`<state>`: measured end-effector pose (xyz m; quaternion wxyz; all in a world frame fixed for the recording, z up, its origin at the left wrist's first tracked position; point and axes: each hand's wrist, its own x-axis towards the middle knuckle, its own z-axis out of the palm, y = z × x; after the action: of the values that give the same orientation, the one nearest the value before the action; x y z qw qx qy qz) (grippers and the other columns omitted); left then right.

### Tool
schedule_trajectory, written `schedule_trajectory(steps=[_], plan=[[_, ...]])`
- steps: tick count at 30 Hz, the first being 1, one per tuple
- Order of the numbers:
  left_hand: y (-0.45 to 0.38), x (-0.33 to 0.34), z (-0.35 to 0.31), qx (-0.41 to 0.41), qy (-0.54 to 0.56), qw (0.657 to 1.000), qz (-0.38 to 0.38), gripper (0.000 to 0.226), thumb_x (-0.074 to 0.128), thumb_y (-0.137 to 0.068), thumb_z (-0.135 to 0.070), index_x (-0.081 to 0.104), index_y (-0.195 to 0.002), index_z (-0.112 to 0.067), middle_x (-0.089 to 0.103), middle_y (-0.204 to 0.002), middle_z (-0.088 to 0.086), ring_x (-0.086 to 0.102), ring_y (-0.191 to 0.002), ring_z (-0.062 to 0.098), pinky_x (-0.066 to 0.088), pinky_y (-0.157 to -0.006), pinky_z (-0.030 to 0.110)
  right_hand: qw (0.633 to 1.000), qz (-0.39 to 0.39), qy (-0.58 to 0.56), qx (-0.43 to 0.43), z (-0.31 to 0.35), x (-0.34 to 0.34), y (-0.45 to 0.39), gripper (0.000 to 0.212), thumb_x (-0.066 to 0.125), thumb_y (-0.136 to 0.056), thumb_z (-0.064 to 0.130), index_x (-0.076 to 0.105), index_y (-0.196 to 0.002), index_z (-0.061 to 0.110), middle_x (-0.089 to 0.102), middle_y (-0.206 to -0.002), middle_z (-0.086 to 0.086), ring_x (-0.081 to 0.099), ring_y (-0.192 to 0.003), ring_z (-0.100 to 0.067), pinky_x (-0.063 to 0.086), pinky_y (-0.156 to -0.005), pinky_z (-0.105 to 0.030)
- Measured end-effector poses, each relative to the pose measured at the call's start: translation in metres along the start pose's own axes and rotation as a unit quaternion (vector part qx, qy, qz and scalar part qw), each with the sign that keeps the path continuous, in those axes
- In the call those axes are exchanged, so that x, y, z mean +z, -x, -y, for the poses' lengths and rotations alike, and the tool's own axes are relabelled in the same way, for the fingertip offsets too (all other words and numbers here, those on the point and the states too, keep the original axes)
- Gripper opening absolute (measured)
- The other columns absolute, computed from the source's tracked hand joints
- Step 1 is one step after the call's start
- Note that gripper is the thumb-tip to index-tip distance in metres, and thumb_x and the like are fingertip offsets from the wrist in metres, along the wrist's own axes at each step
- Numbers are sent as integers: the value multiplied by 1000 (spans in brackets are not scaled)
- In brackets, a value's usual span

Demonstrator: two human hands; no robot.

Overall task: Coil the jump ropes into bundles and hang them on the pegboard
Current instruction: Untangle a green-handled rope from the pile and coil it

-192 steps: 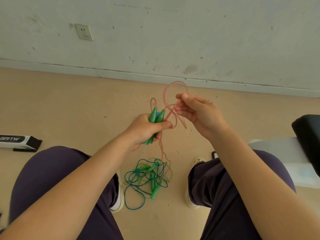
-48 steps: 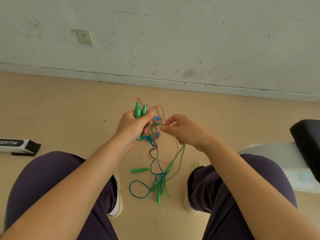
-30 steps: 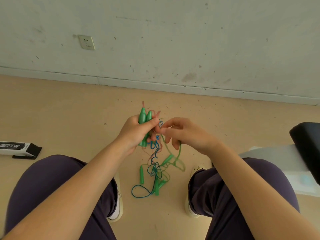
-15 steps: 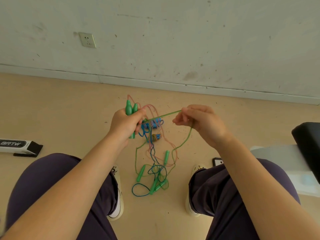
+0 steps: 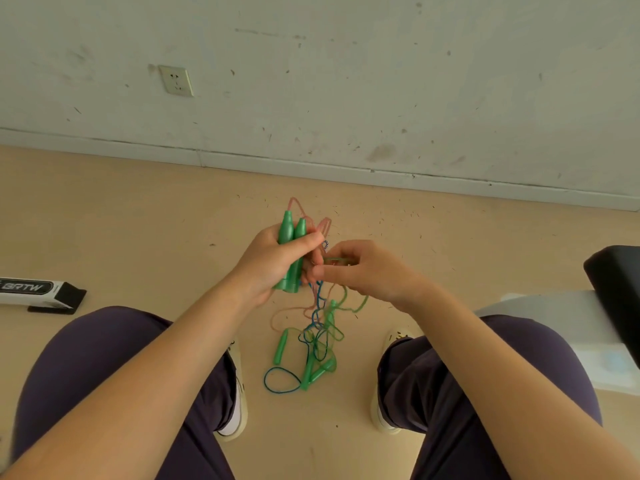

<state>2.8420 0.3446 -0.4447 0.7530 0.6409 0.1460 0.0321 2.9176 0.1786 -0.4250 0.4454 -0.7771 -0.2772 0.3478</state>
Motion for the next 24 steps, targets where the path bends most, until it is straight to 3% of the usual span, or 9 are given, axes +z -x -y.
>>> schedule_trajectory(steps=[3,6,8,11,14,16,18,21,24], plan=[[0,-1,-1,0,-21,1000,-4,10,70,-92,-21,66,-93,-12,68,-68,6,54,-47,18,47,-47,28,1000,-9,12,-3,-3,-4,-1,21,76,-85,30,66,-69,22,45,-51,18,40,-49,1,33,-51,-12],[-3,-3,1,-4,-68,997,-47,11,75,-88,-20,68,-93,-13,64,-61,2,47,-41,13,41,-43,22,999,-21,-13,-24,-4,-8,1,16,64,-94,20,65,-79,16,59,-69,4,54,-64,-8,44,-67,-22],[-4,-6,2,-10,-97,992,-76,10,77,-85,-19,71,-91,-14,58,-54,-2,44,-40,10,37,-42,20,996,-37,-80,-26,-5,-13,3,15,56,-98,11,60,-85,7,62,-68,-4,58,-60,-16,48,-60,-26],[-7,-9,3,-4,-108,988,-109,3,74,-88,-19,72,-86,-18,52,-50,-6,39,-40,11,33,-42,21,994,-92,-60,10,-4,-28,4,21,58,-98,19,60,-78,10,43,-49,7,33,-46,-14,28,-44,-23],[-8,-11,3,-4,-116,985,-126,14,72,-90,-22,67,-78,-18,55,-53,-4,40,-40,12,35,-42,22,995,-97,-7,28,-8,-42,6,28,69,-88,38,70,-82,11,33,-46,8,24,-44,-13,19,-45,-23],[-7,-10,3,-11,-120,986,-119,19,72,-90,-25,64,-75,-16,57,-54,-3,41,-40,12,36,-42,22,996,-82,-24,19,-11,-43,8,25,68,-90,34,73,-87,10,32,-46,7,23,-46,-14,18,-48,-26],[-7,-8,4,-20,-120,987,-110,21,71,-91,-26,64,-75,-15,59,-55,-1,43,-40,13,37,-42,23,996,-78,-40,-10,-11,-39,8,20,63,-95,24,71,-88,7,38,-50,2,30,-48,-16,24,-51,-28],[-8,-6,6,-35,-106,987,-119,17,69,-92,-24,64,-78,-16,60,-57,1,44,-40,14,36,-42,22,991,-51,-104,-68,-5,-32,9,20,53,-99,11,64,-84,7,60,-71,-4,57,-65,-16,46,-61,-26],[-11,-9,7,-49,-74,981,-170,15,68,-92,-20,63,-81,-12,58,-56,3,43,-37,13,35,-42,23,968,-31,-229,-97,-1,-35,9,18,49,-96,17,57,-83,8,63,-99,-13,62,-92,-20,52,-74,-28]])
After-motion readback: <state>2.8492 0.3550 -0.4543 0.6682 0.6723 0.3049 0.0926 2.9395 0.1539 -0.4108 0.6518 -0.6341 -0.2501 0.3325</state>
